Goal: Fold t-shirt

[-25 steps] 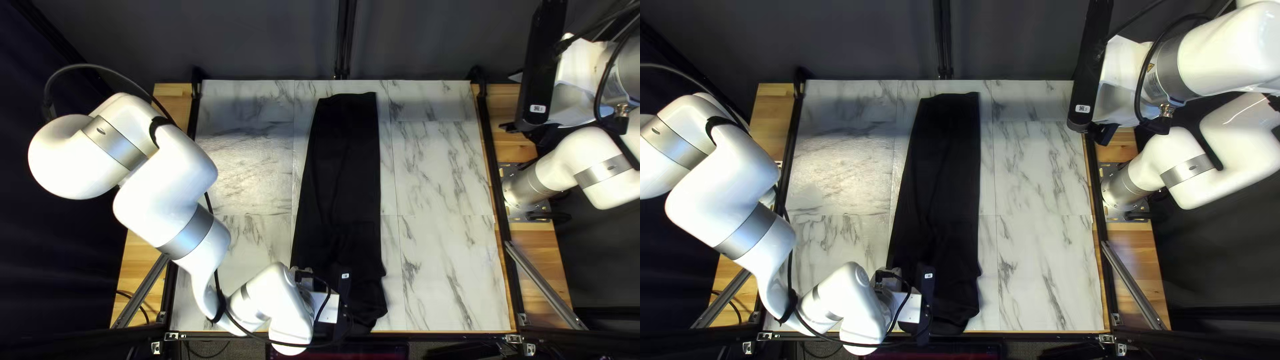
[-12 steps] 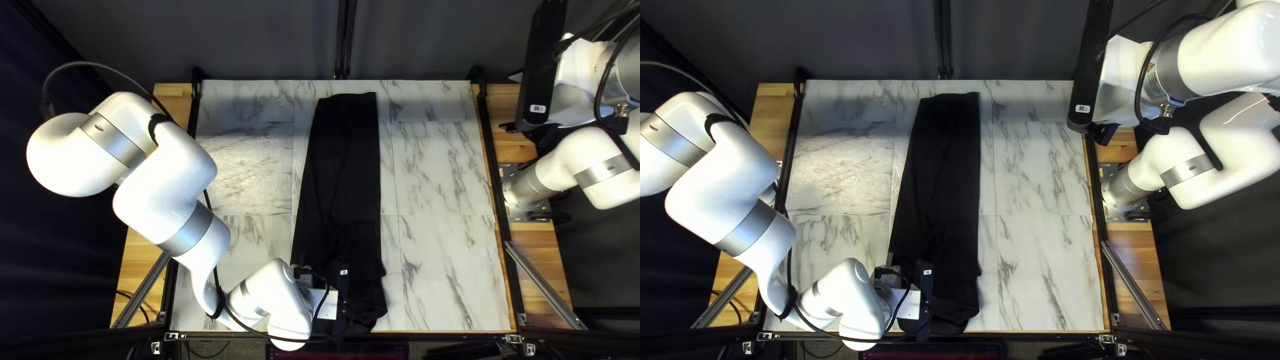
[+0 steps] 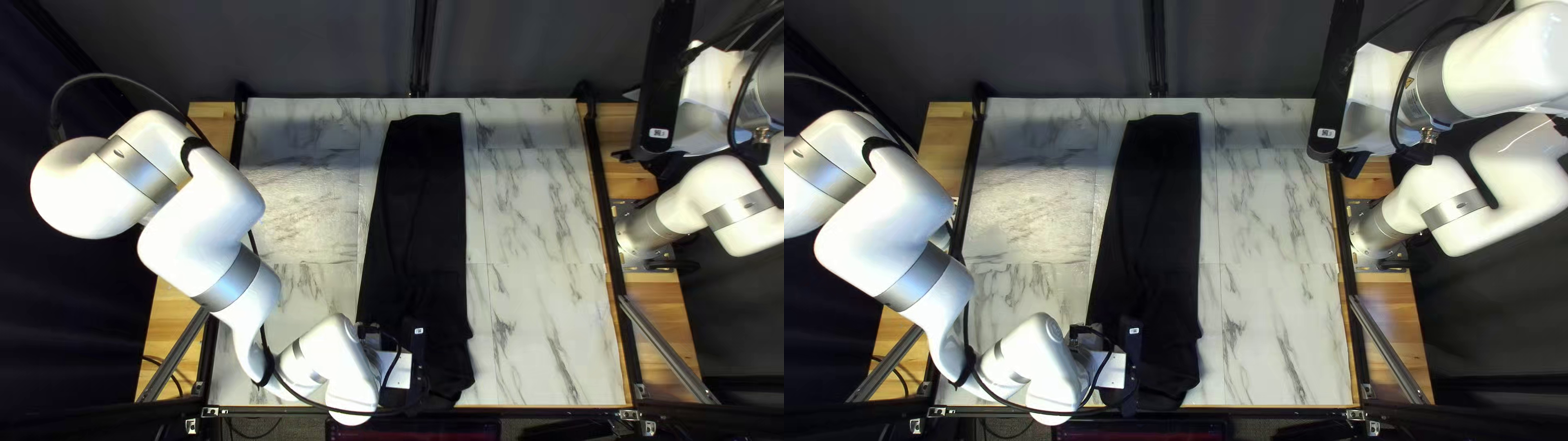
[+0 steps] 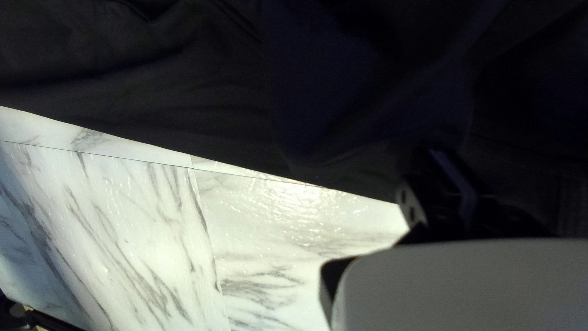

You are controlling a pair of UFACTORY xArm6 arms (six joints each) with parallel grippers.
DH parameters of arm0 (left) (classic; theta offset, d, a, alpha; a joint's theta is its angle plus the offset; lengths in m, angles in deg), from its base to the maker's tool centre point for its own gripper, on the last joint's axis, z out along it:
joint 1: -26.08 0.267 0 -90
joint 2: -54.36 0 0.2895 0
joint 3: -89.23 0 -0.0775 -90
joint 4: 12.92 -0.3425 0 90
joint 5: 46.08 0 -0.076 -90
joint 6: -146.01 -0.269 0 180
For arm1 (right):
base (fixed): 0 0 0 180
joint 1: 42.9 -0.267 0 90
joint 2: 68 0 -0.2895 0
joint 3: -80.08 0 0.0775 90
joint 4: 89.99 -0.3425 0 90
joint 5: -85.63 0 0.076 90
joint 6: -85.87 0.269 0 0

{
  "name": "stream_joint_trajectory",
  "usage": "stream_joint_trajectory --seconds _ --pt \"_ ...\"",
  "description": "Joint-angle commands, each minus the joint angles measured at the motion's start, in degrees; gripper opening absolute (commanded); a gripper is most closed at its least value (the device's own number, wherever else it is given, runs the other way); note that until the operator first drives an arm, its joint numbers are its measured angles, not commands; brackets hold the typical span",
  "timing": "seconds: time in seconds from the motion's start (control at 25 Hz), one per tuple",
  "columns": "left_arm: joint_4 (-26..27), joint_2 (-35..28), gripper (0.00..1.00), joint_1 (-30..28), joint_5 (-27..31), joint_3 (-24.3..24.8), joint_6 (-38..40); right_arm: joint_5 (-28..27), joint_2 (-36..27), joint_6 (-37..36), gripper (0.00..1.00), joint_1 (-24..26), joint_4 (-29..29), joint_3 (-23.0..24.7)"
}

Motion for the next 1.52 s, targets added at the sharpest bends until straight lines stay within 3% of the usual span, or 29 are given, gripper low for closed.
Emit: stream_joint_trajectory --seconds 0.04,0.08,0.12,0.4,0.56,1.0,1.16,1.32,1.52 --pt "-0.1 0.1 0.77 -0.3 0.2 -0.3 0.1 0.0 0.0 0.0 1.00 0.0 0.0 0.0" --pt "-0.1 0.3 0.94 -0.3 -0.3 -0.1 0.2 0.0 0.0 0.0 1.00 0.0 0.0 0.0" --pt "0.0 0.4 1.00 -0.2 -0.6 0.0 0.2 0.0 0.0 0.0 1.00 0.0 0.0 0.0" --pt "0.1 0.5 0.99 0.2 -0.8 -0.3 -0.3 0.0 0.0 0.0 1.00 0.0 0.0 0.0" --pt "0.1 0.4 0.90 0.2 -1.1 0.0 -0.3 0.0 0.0 0.0 1.00 0.0 0.0 0.0" --pt "0.0 0.3 0.44 0.5 -1.3 0.1 -0.1 0.0 0.0 0.0 1.00 0.0 0.0 0.0" --pt "-0.2 0.2 0.37 0.7 -1.3 0.3 -0.1 0.0 0.0 0.0 1.00 0.0 0.0 0.0" --pt "-0.3 0.4 0.11 1.2 -2.3 0.9 0.1 0.0 0.0 0.0 1.00 0.0 0.0 0.0" --pt "-0.3 0.2 0.07 1.4 -3.1 1.6 0.4 0.0 0.0 0.0 1.00 0.0 0.0 0.0"
